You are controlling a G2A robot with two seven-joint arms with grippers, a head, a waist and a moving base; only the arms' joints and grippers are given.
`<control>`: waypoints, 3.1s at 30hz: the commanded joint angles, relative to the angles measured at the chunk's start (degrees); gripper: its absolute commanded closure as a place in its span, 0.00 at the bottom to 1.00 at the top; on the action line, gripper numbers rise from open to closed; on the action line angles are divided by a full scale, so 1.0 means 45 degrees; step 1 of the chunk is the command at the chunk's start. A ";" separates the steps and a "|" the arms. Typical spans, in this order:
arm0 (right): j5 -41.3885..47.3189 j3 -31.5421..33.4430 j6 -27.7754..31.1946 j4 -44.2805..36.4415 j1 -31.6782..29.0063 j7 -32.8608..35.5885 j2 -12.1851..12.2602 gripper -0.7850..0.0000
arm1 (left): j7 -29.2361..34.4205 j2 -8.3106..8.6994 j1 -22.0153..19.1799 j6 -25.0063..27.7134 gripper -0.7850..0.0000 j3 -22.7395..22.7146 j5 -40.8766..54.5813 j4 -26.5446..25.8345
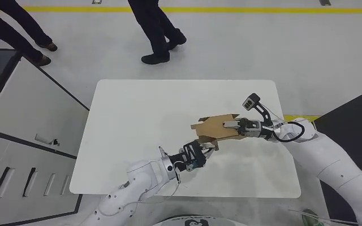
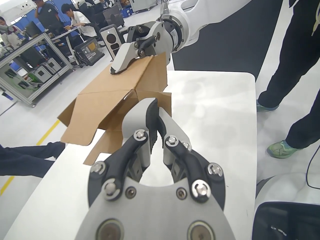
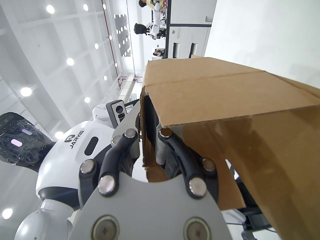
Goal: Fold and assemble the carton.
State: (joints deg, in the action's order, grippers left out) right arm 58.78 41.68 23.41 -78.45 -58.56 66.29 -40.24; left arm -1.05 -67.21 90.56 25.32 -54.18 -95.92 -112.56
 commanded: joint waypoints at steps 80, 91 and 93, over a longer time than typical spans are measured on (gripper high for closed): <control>-0.0316 0.3506 -0.1492 0.1513 -0.1247 0.4537 -0.1669 1.00 | -0.0707 0.0020 -0.1342 0.0337 1.00 0.0574 0.0911 0.1284; -0.0323 0.4027 -0.1584 0.1454 -0.1506 0.4825 -0.1754 1.00 | -0.0955 0.0158 -0.0977 -0.0092 1.00 -0.0064 0.0906 0.1035; -0.0432 0.4132 -0.1583 0.1346 -0.1597 0.4825 -0.1738 1.00 | -0.0957 0.0186 -0.0897 -0.0141 1.00 -0.0169 0.0864 0.0968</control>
State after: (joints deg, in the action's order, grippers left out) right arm 57.08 60.00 16.27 -72.15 -65.53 88.01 -48.11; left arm -5.34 -66.45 86.32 24.77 -54.69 -91.92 -108.02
